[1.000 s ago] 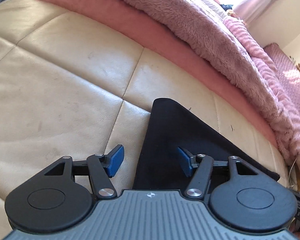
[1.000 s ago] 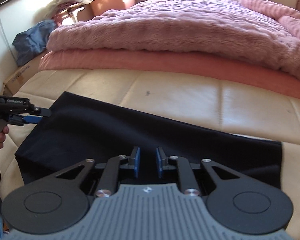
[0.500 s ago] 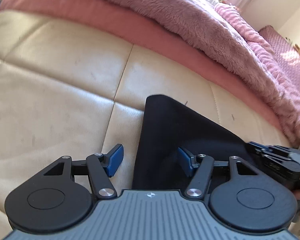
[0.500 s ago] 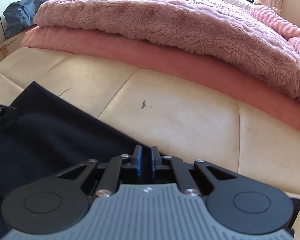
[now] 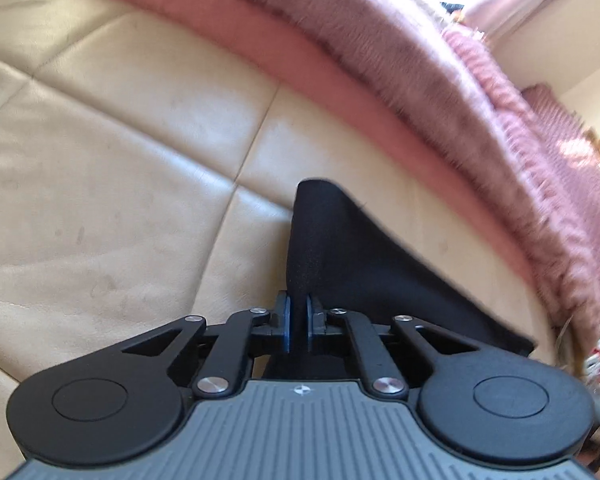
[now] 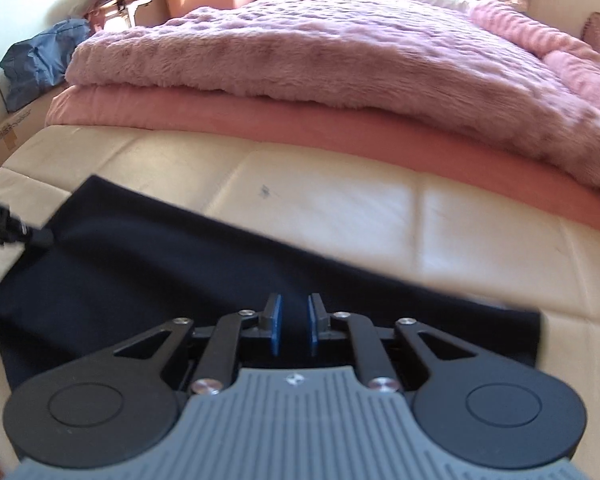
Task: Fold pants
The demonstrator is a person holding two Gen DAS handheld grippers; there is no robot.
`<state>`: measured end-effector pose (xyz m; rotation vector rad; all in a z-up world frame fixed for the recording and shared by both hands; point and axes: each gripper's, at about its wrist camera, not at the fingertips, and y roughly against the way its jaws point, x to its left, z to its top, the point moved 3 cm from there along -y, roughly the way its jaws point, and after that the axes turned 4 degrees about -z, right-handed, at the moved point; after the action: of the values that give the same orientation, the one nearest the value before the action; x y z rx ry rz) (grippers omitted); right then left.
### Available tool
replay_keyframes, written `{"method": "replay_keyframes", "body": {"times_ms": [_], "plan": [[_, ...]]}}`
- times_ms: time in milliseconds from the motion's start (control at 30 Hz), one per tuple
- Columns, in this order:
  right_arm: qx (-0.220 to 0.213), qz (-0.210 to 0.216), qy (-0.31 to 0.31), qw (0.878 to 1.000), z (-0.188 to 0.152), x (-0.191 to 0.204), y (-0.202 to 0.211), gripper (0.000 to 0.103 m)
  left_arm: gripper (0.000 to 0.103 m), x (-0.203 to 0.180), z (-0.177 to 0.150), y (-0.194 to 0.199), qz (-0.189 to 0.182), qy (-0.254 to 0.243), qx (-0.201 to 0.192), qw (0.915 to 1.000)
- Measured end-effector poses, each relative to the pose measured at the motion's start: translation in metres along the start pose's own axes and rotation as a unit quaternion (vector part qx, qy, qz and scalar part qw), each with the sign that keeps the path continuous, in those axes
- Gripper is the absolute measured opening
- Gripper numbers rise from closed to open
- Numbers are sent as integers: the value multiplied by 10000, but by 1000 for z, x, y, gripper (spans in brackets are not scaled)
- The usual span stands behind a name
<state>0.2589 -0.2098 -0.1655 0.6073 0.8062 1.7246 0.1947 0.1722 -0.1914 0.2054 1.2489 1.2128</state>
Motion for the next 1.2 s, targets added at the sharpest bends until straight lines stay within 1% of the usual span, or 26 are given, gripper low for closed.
{"method": "replay_keyframes", "body": {"times_ms": [133, 200, 300, 333, 367, 400, 433, 567, 633, 700, 800, 900, 967, 1033, 1100, 1200], "plan": [[38, -322, -297, 9990, -28, -39, 30, 12, 7, -27, 8, 21, -207, -73, -173, 9996], [30, -532, -466, 9975, -40, -60, 43, 14, 7, -54, 12, 32, -379, -223, -187, 9989], [85, -879, -712, 9935, -57, -91, 57, 19, 7, -95, 14, 42, -641, -437, -195, 9968], [93, -954, -792, 9922, -62, -100, 61, 23, 7, -108, 14, 44, -712, -472, -158, 9962], [122, -984, -908, 9909, -67, -109, 64, 26, 7, -126, 13, 44, -777, -539, -107, 9955], [158, -971, -1005, 9901, -70, -114, 66, 34, 7, -140, 13, 43, -847, -596, -61, 9946], [215, -920, -1123, 9892, -74, -120, 67, 38, 7, -152, 11, 42, -929, -617, -15, 9938], [449, -646, -1613, 9838, -90, -140, 62, 39, 7, -204, 2, 30, -1368, -556, 222, 9888], [537, -409, -1843, 9805, -98, -145, 57, 39, 7, -227, -6, 17, -1535, -536, 338, 9861], [562, -182, -2063, 9767, -103, -147, 53, 42, 6, -250, -16, -2, -1630, -528, 460, 9841], [479, -109, -2153, 9753, -105, -148, 53, 42, 6, -280, -35, -33, -1732, -500, 674, 9813], [422, 21, -2245, 9736, -110, -150, 57, 41, 6, -305, -58, -74, -1709, -423, 957, 9797], [363, 102, -2315, 9721, -113, -153, 60, 40, 6, -316, -74, -97, -1617, -461, 1119, 9794], [329, 183, -2401, 9700, -116, -155, 62, 40, 7, -323, -91, -120, -1431, -557, 1310, 9794], [288, 249, -2435, 9692, -119, -157, 63, 40, 7, -325, -106, -145, -1259, -566, 1497, 9790], [238, 324, -2497, 9675, -121, -160, 64, 40, 7, -323, -123, -172, -1067, -561, 1714, 9778]]}}
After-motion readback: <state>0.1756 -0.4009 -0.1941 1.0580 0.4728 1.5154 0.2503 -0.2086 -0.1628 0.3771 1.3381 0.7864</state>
